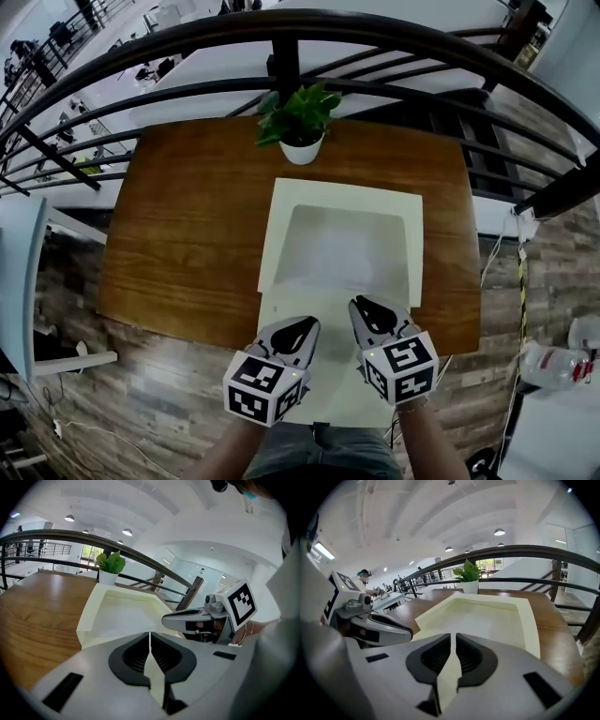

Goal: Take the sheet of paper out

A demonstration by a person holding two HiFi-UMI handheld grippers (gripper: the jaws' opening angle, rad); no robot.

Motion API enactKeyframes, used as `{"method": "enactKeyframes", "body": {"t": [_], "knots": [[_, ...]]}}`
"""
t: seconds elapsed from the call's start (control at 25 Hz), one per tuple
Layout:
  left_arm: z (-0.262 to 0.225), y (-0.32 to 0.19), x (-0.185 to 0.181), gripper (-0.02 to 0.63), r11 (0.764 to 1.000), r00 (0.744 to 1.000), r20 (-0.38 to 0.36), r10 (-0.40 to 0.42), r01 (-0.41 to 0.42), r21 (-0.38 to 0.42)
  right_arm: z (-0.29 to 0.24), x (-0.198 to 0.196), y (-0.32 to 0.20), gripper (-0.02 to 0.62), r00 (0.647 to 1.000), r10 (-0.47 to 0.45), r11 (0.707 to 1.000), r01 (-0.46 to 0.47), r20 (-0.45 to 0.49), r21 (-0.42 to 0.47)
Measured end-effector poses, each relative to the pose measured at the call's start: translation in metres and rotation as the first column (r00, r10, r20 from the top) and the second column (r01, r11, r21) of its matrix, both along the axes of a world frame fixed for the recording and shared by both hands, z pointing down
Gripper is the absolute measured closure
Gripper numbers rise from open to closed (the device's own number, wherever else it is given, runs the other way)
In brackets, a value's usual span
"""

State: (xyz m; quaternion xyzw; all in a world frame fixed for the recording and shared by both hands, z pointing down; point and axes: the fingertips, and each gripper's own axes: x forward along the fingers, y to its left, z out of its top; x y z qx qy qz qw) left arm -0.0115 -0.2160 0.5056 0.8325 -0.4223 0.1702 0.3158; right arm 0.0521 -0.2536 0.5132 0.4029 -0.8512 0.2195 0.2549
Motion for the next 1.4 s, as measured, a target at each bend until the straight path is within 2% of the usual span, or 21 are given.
{"method": "enactKeyframes", "body": {"t": [0.08,0.16,0.2,0.52,0.8,0.96,1.16,1.4], "knots": [[0.002,-0.003,0.0,0.581,1.0,1.0,-0.003,-0.002,0.002,-0.007,0.008,-0.002,-0.007,0.552,0.999,-0.018,1.0,0.018,-0.039,0.003],[0.005,-0.004,0.001,0.581,1.0,1.0,-0.004,0.0,0.0,-0.021,0.019,-0.005,-0.012,0.498,0.995,-0.048,0.999,0.048,-0.085,-0.002],[0.007,-0.004,0.001,0.581,1.0,1.0,-0.004,-0.001,0.0,-0.029,0.024,-0.005,-0.014,0.491,0.992,-0.061,0.998,0.06,-0.108,-0.006],[0.019,-0.007,-0.007,0.581,0.997,1.0,-0.004,-0.024,0.024,-0.067,0.049,-0.014,-0.024,0.488,0.967,-0.13,0.991,0.128,-0.218,-0.025],[0.022,-0.018,-0.011,0.581,0.996,0.999,-0.016,-0.037,0.036,-0.076,0.069,-0.015,-0.029,0.446,0.932,-0.2,0.98,0.189,-0.303,-0.064],[0.025,-0.021,-0.009,0.581,0.996,0.999,-0.024,-0.033,0.031,-0.084,0.073,-0.015,-0.031,0.446,0.928,-0.212,0.977,0.197,-0.307,-0.08],[0.028,-0.022,-0.007,0.581,0.995,0.999,-0.031,-0.035,0.032,-0.092,0.077,-0.015,-0.032,0.45,0.948,-0.189,0.98,0.166,-0.254,-0.111],[0.029,-0.019,-0.006,0.581,0.995,0.999,-0.031,-0.028,0.025,-0.1,0.077,-0.02,-0.025,0.52,0.945,-0.196,0.979,0.174,-0.261,-0.106]]}}
